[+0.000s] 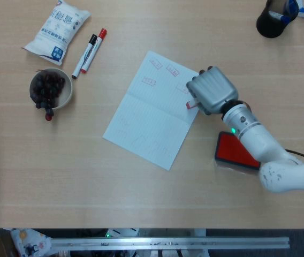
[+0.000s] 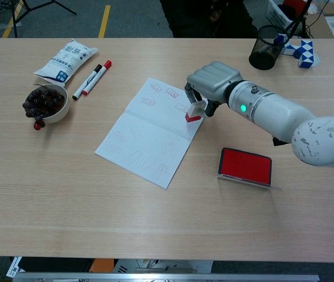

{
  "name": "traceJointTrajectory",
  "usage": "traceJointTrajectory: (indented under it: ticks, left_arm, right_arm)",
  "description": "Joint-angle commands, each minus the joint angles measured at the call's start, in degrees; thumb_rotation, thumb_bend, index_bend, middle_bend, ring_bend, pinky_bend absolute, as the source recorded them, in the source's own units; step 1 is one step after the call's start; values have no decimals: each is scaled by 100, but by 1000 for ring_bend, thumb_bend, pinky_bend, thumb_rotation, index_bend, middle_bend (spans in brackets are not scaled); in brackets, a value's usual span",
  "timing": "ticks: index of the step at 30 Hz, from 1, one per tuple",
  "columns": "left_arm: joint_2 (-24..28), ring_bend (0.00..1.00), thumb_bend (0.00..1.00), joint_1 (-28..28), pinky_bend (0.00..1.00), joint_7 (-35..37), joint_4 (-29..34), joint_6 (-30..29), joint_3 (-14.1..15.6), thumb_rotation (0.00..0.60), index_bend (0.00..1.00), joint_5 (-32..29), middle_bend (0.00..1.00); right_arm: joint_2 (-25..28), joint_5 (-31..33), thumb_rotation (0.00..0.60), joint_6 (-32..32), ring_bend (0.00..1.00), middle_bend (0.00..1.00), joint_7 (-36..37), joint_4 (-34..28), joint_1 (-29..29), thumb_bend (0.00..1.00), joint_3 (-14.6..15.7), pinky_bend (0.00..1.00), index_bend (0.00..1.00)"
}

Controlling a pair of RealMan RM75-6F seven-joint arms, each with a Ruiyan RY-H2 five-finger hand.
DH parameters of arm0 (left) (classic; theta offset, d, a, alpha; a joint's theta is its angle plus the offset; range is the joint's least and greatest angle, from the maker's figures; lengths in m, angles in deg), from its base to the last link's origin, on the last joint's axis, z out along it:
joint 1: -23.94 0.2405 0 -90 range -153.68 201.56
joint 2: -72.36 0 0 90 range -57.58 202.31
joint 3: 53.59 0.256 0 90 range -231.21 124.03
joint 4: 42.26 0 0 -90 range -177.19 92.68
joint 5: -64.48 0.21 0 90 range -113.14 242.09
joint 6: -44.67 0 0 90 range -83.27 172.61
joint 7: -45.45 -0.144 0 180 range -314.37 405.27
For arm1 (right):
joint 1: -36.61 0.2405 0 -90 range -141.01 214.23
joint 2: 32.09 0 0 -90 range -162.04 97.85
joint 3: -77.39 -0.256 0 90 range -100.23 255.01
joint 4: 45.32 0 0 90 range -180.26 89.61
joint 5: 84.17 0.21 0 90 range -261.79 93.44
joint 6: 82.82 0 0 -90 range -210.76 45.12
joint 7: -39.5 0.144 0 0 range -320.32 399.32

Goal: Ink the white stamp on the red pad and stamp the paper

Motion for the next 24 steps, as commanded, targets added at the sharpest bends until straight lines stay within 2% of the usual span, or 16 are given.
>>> traceJointTrajectory:
  ticks: [1,10,24]
  left_arm:
    - [6,176,175,4,99,13,-16,13,-1,600,184,-20,143]
    - [3,176,175,19,99,105,-102,61,-7,600,184,-97,141]
    - [-22,176,174,3,99,143,-163,138,-9,600,172,-125,134]
  right_arm:
    - [-199,147,600,34,391,520,-89,218,119,440,38,399,724]
    - [-530,422,600,98,391,519,-285,638,337,440,98,399,724]
    - [-854,727,600,47,391,519,-571,971,544,440,206,399,724]
